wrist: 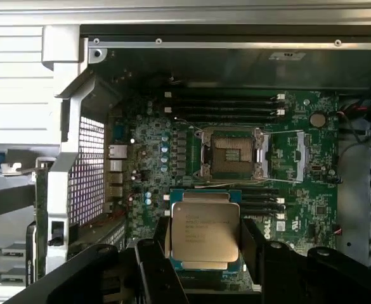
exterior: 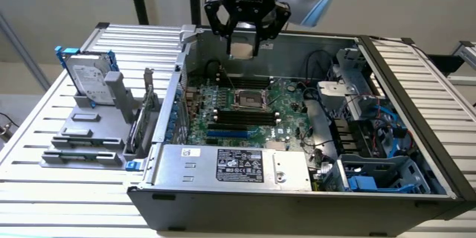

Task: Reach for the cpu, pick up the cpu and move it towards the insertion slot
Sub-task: 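Pick up the cpu and move it towards the insertion slot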

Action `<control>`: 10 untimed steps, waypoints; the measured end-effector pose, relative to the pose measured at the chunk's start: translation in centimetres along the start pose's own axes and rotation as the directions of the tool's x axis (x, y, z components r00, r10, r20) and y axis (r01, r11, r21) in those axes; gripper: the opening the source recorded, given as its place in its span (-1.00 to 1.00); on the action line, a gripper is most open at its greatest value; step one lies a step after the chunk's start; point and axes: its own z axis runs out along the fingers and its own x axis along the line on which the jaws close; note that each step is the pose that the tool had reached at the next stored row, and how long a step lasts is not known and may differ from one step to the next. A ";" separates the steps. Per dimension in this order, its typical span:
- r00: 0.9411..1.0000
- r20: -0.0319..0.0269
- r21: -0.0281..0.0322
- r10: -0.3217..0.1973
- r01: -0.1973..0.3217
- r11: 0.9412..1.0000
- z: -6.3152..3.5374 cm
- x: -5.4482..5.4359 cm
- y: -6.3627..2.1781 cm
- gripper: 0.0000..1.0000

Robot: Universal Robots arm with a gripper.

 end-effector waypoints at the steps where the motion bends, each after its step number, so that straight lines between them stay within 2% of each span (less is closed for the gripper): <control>1: 1.000 0.001 0.001 0.000 0.000 1.000 0.10 -0.3 0.27 0.08; 7: 1.000 0.015 0.012 -0.001 0.001 1.000 0.65 -1.4 2.07 0.08; 10: 1.000 0.019 0.016 -0.002 0.001 1.000 0.97 -1.8 2.78 0.08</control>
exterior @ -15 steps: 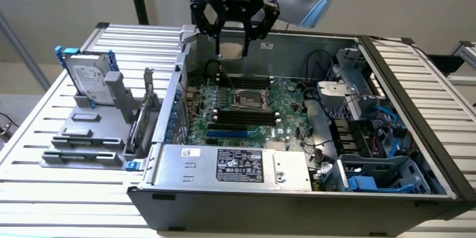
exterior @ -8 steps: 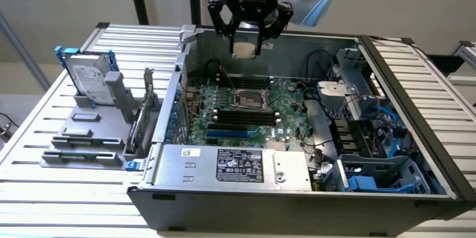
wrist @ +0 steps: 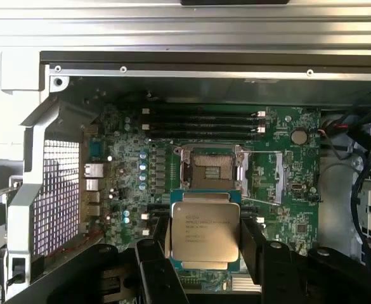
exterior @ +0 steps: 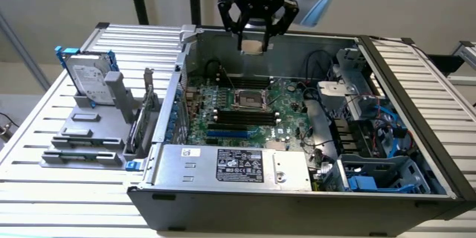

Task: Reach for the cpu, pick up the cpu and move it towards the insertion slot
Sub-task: 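Pick up the cpu and move it towards the insertion slot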

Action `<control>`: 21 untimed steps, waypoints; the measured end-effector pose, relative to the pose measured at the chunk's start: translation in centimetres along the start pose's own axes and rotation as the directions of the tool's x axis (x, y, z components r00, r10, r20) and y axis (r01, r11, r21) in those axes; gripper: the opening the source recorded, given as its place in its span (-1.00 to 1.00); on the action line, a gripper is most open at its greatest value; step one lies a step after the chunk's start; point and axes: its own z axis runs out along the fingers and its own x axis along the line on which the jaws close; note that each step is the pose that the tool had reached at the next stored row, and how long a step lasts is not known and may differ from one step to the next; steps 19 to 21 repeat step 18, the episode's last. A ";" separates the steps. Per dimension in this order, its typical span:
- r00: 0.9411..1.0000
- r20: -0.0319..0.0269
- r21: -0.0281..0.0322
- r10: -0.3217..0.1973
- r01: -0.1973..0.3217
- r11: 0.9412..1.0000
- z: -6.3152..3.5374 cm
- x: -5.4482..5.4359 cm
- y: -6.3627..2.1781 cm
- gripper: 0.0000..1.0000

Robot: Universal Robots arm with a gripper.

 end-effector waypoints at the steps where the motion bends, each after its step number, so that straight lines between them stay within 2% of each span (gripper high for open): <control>1: 1.000 0.000 0.002 0.000 0.000 1.000 0.15 -0.1 0.14 0.08; 5: 1.000 0.000 0.009 0.000 0.000 1.000 0.84 -0.5 0.57 0.08; 7: 1.000 0.000 0.010 0.000 0.000 1.000 1.24 -0.7 0.77 0.08; 12: 1.000 0.000 0.011 0.000 0.000 1.000 1.85 -1.3 1.16 0.08; 21: 1.000 0.000 0.011 0.000 0.000 1.000 1.87 -1.4 1.20 0.08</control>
